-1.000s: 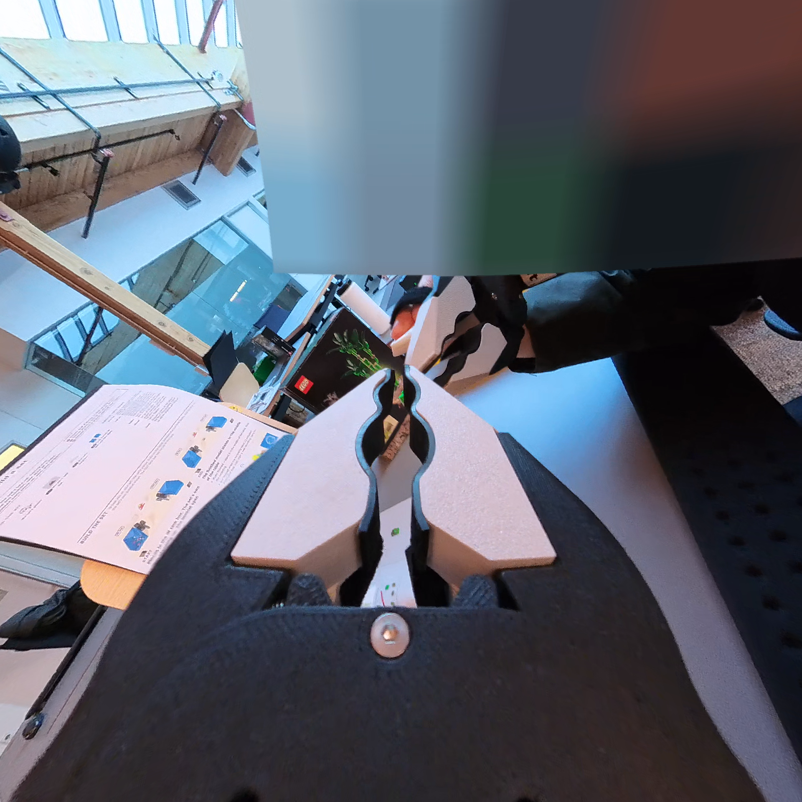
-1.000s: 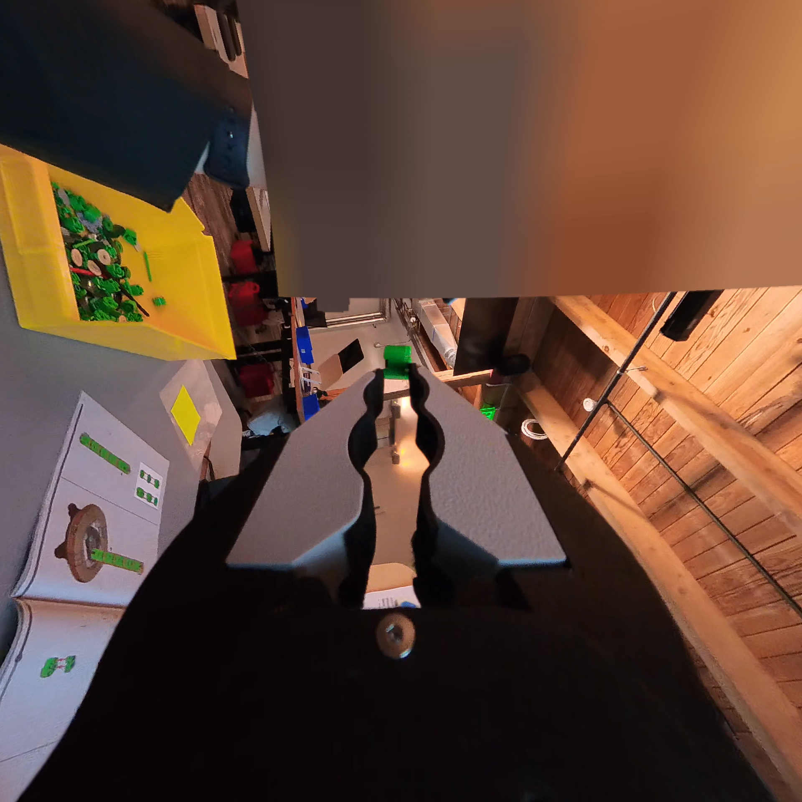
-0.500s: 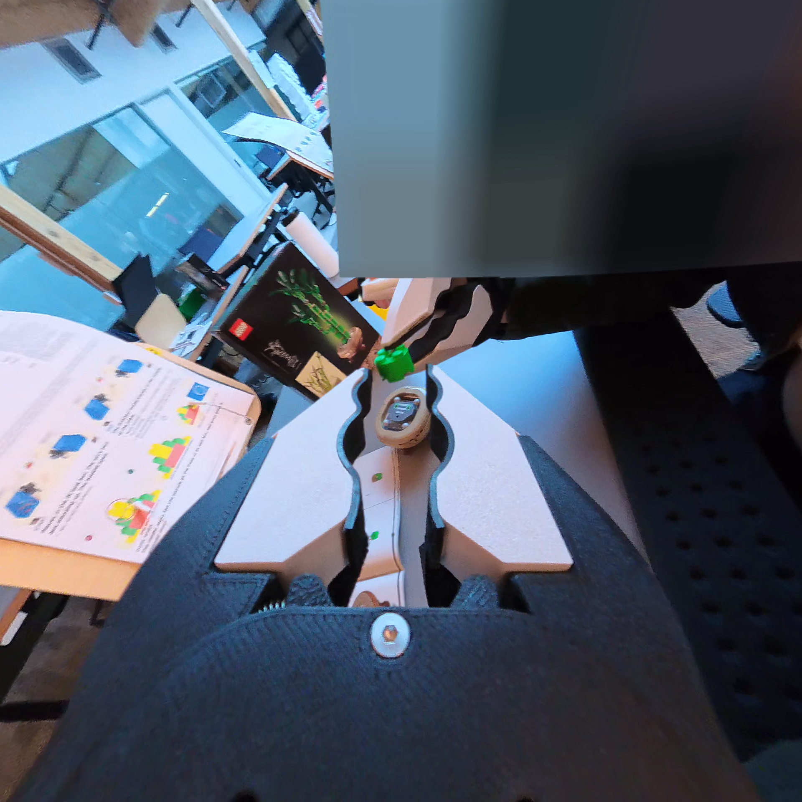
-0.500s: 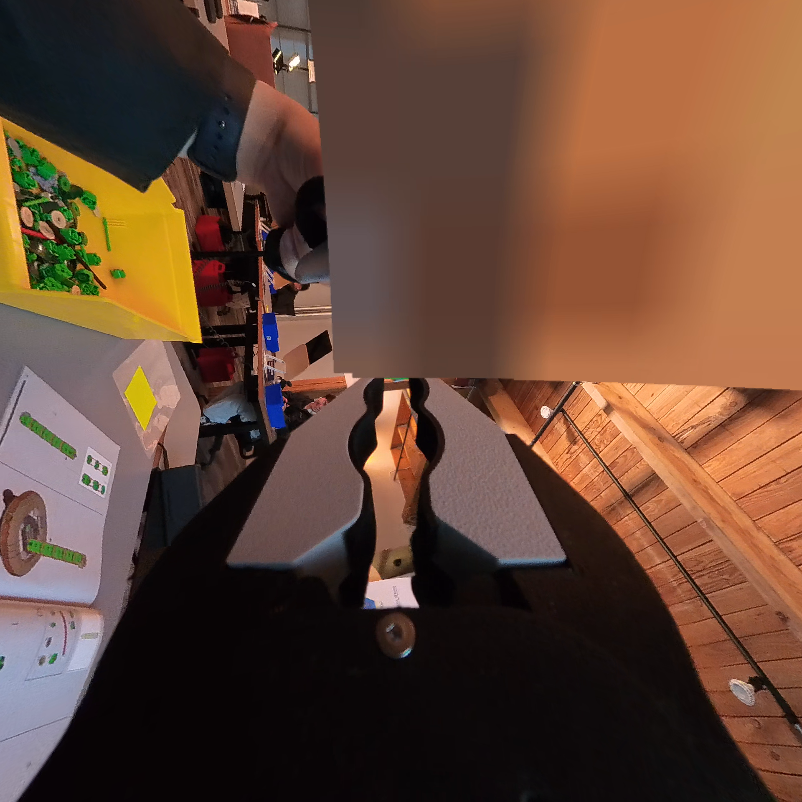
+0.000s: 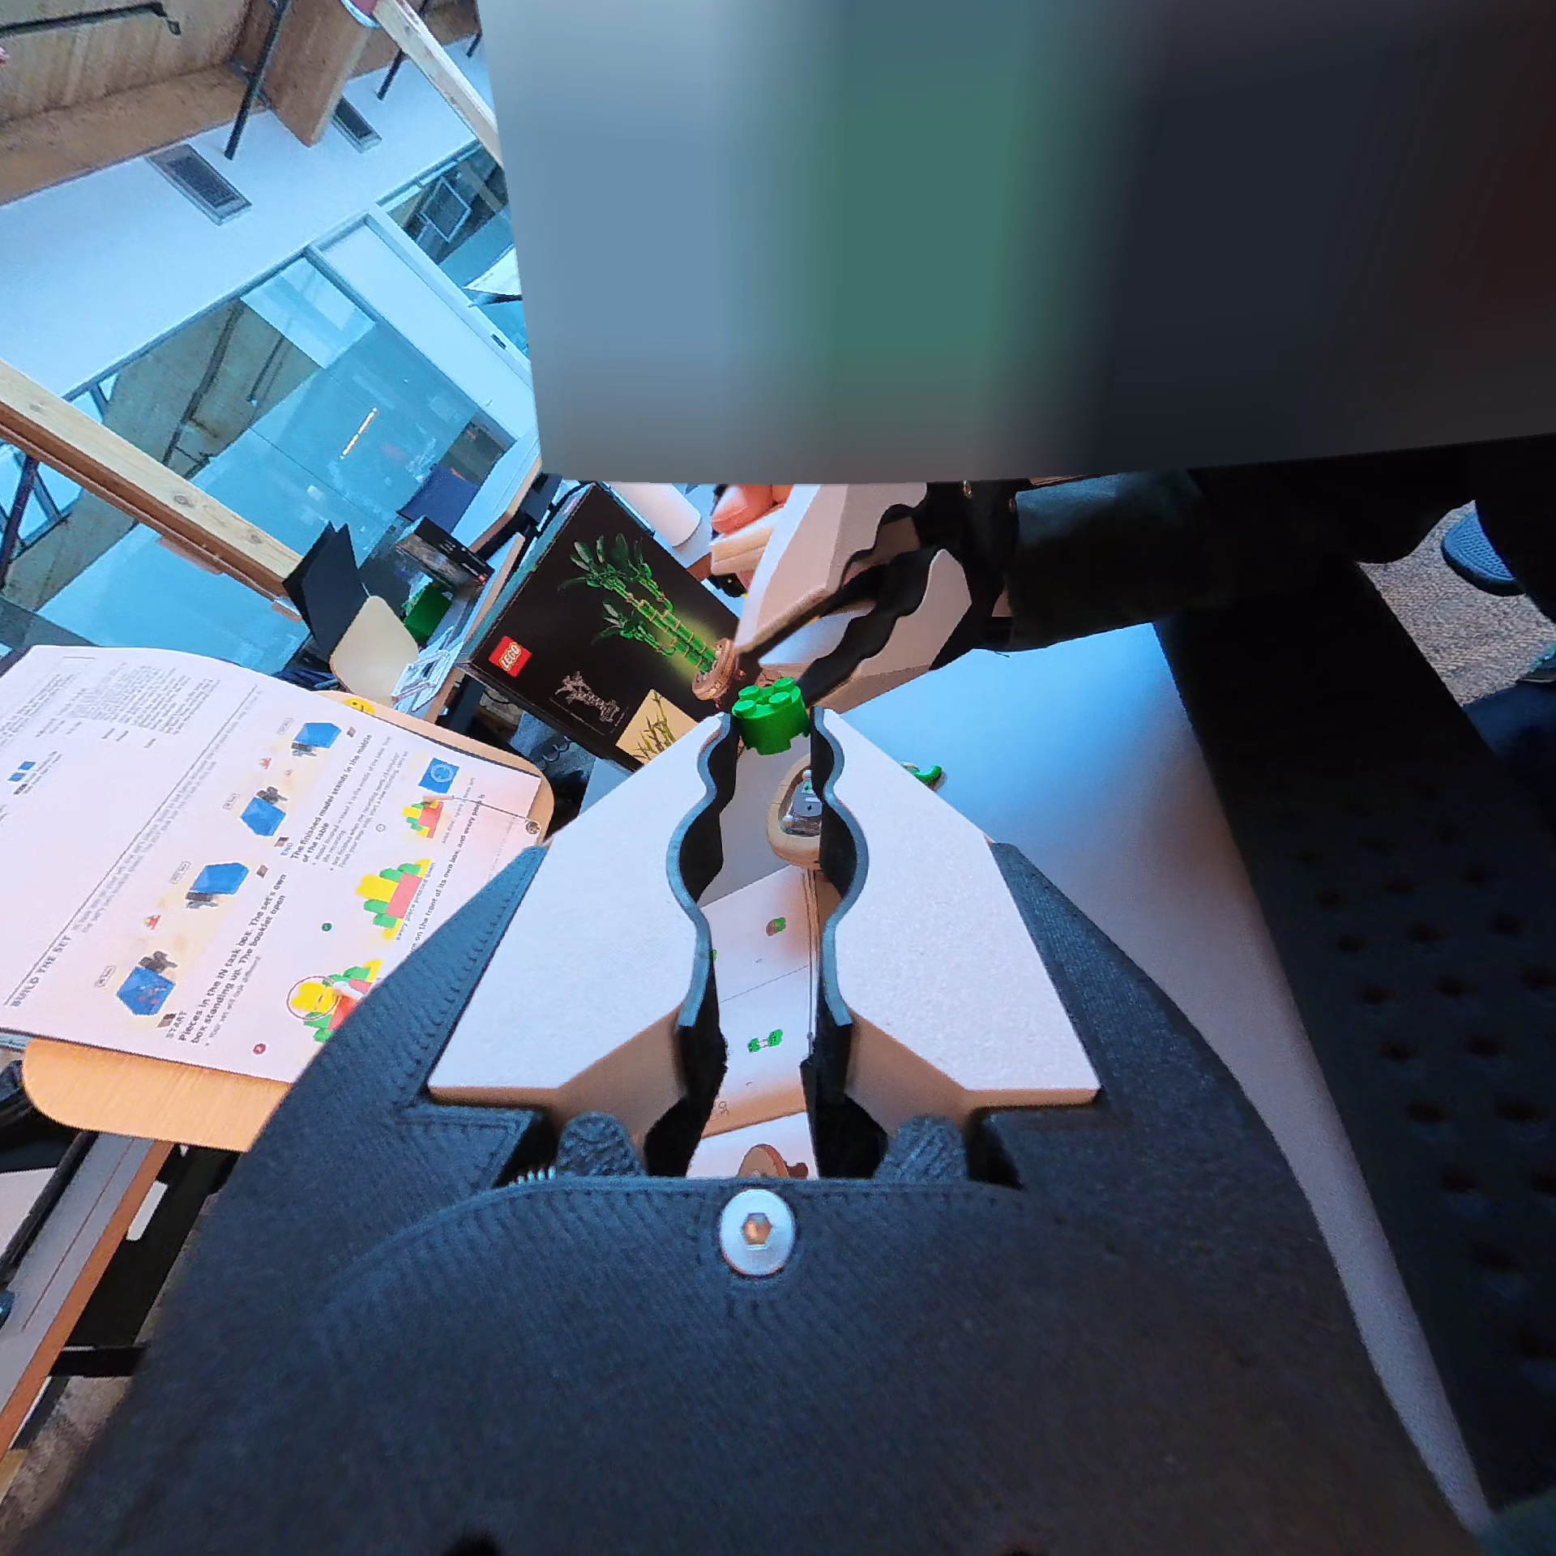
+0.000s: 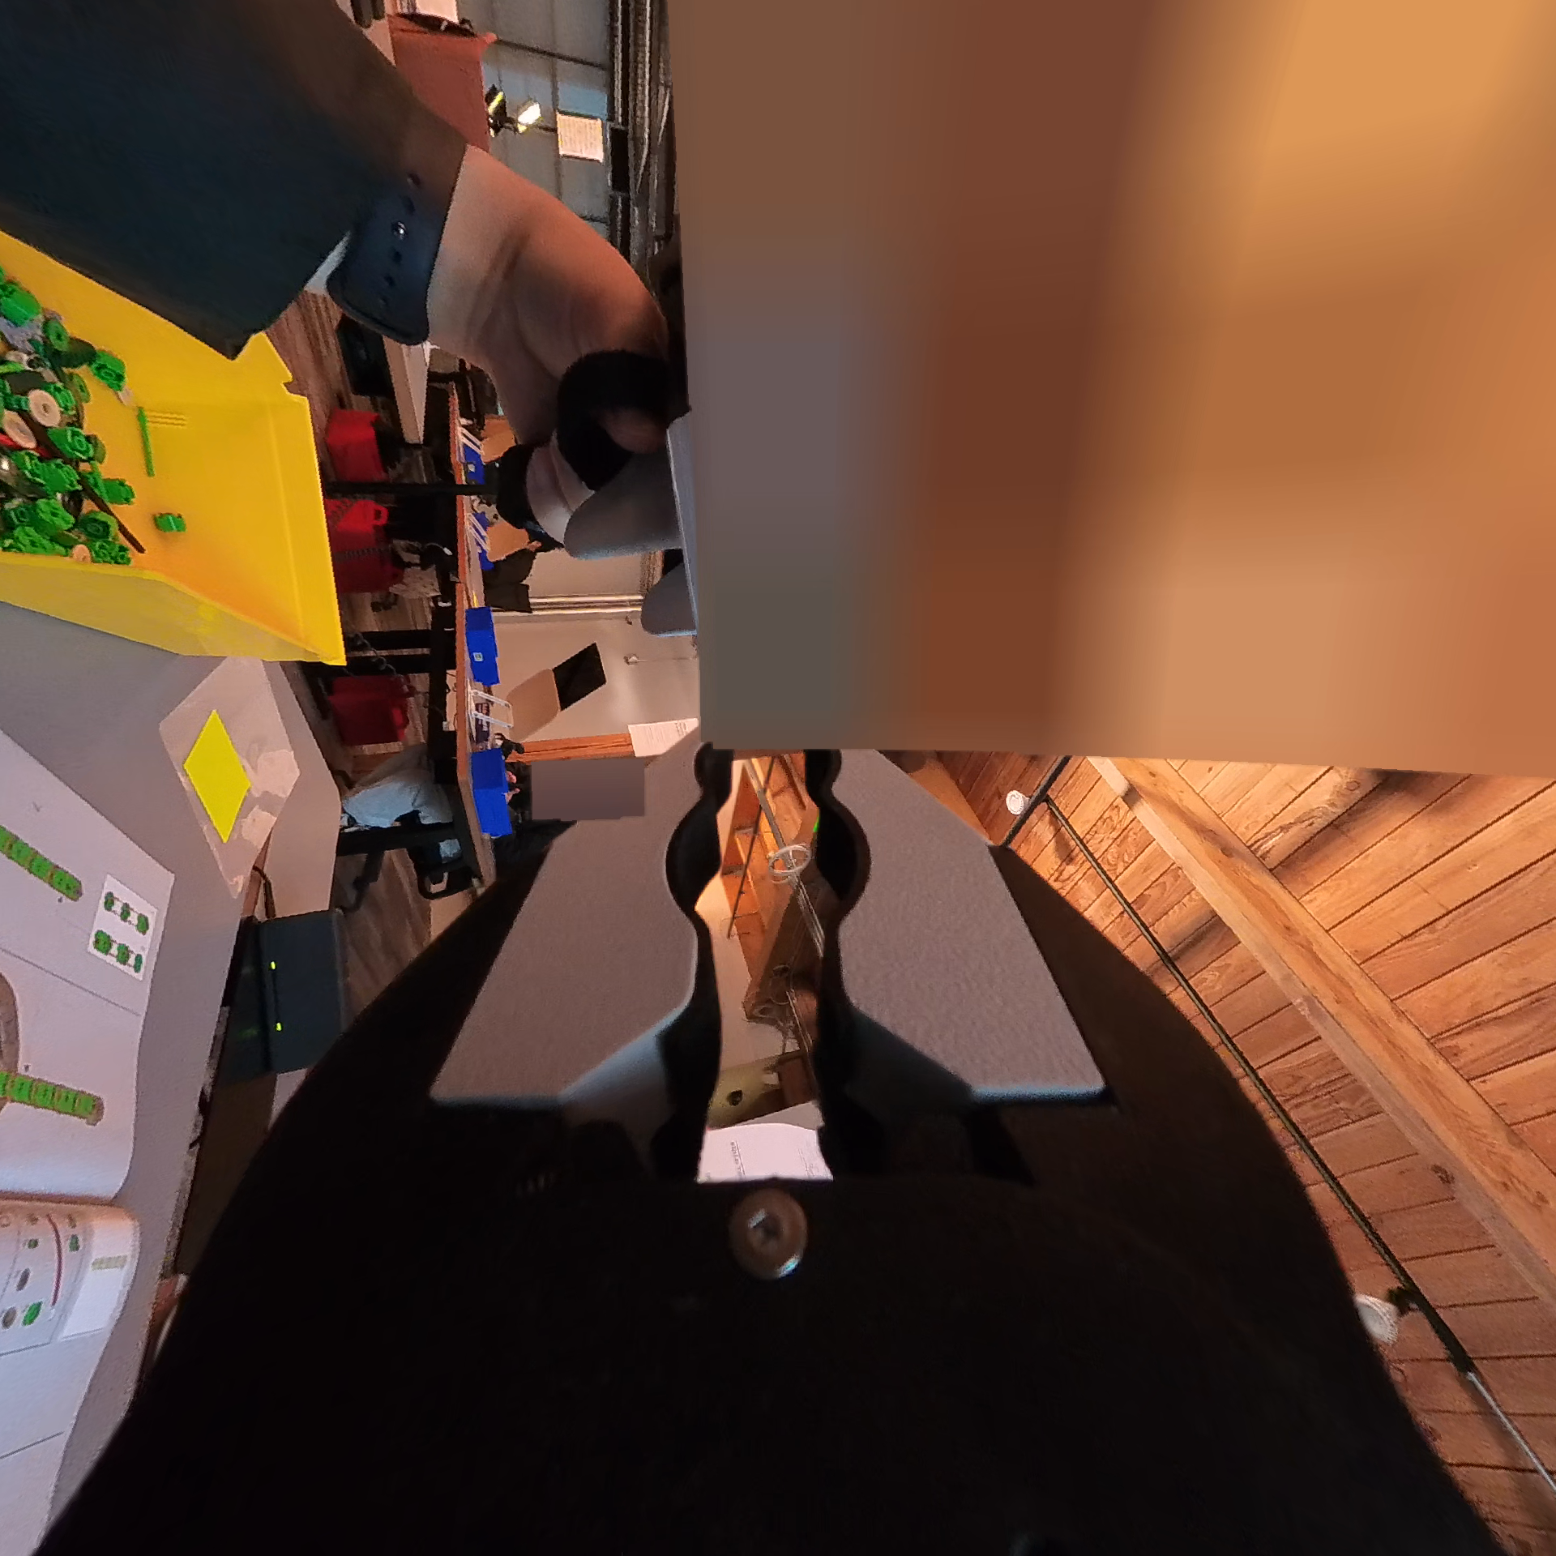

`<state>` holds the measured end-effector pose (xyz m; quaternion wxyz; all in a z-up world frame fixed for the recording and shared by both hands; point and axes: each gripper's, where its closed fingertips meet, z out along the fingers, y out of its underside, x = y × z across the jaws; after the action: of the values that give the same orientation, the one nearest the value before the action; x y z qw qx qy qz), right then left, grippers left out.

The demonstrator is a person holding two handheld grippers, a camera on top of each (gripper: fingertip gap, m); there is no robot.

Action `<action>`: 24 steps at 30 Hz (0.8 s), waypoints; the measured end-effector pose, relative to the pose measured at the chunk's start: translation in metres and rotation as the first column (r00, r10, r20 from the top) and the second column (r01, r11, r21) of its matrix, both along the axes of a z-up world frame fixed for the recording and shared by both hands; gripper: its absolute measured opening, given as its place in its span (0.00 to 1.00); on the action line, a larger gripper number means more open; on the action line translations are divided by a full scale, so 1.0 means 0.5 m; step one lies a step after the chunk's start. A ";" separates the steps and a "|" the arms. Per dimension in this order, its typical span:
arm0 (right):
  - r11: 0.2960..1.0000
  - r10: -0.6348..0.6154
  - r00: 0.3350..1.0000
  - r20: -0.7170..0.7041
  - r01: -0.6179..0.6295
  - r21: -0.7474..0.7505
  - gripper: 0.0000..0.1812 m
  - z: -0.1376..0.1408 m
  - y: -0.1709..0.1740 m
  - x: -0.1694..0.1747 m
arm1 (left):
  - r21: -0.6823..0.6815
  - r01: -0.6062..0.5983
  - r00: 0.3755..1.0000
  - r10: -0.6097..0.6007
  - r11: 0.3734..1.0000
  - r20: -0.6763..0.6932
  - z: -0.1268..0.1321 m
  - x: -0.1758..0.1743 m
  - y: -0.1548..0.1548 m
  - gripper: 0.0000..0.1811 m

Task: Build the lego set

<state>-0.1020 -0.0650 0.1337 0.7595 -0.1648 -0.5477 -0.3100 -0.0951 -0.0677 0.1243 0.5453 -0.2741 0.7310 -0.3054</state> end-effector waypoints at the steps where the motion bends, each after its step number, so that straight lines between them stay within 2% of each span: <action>1: 1.000 0.001 1.000 0.005 -0.001 -0.006 0.07 -0.002 0.001 -0.001 | -0.004 0.001 1.000 -0.001 1.000 -0.003 0.000 -0.001 0.000 0.08; 8: 1.000 0.000 1.000 0.009 0.000 -0.008 0.09 -0.008 0.001 -0.007 | -0.045 -0.003 0.999 0.001 0.999 -0.040 -0.009 0.007 0.003 0.08; 11: 0.999 0.001 1.000 0.019 0.000 -0.043 0.05 -0.012 0.009 -0.009 | -0.067 -0.012 0.999 0.008 0.998 -0.046 -0.010 0.009 0.006 0.09; 13: 0.992 0.031 0.999 -0.038 -0.035 -0.120 0.05 -0.002 0.015 -0.009 | -0.078 -0.022 0.999 0.019 0.997 -0.029 -0.004 0.011 0.011 0.09; 15: 0.953 0.095 0.978 -0.183 -0.143 -0.267 0.05 0.015 0.023 0.000 | -0.080 -0.033 0.999 0.031 0.996 -0.016 0.001 0.009 0.015 0.13; 16: 0.902 0.136 0.956 -0.259 -0.227 -0.366 0.05 0.020 0.024 0.001 | -0.078 -0.041 0.999 0.040 0.996 -0.011 0.002 0.008 0.018 0.14; 18: 0.748 0.208 0.889 -0.409 -0.414 -0.519 0.05 0.030 0.015 0.001 | -0.074 -0.043 0.999 0.043 0.996 0.001 0.007 0.006 0.019 0.14; 21: 0.514 0.256 0.792 -0.554 -0.597 -0.616 0.05 0.039 0.004 0.004 | -0.047 -0.038 0.998 0.040 0.998 0.039 0.017 0.010 0.015 0.13; 22: 0.426 0.255 0.758 -0.600 -0.645 -0.634 0.05 0.043 0.006 0.005 | -0.033 -0.038 0.998 0.040 0.999 0.052 0.020 0.012 0.012 0.13; 24: 0.189 0.243 0.672 -0.700 -0.740 -0.645 0.05 0.051 0.001 0.008 | -0.013 -0.045 0.997 0.045 0.999 0.070 0.025 0.017 0.009 0.12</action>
<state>-0.0979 -0.0643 0.1591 0.6988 -0.4214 -0.4522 0.3600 -0.0865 -0.0633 0.1366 0.5757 -0.2827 0.7033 -0.3066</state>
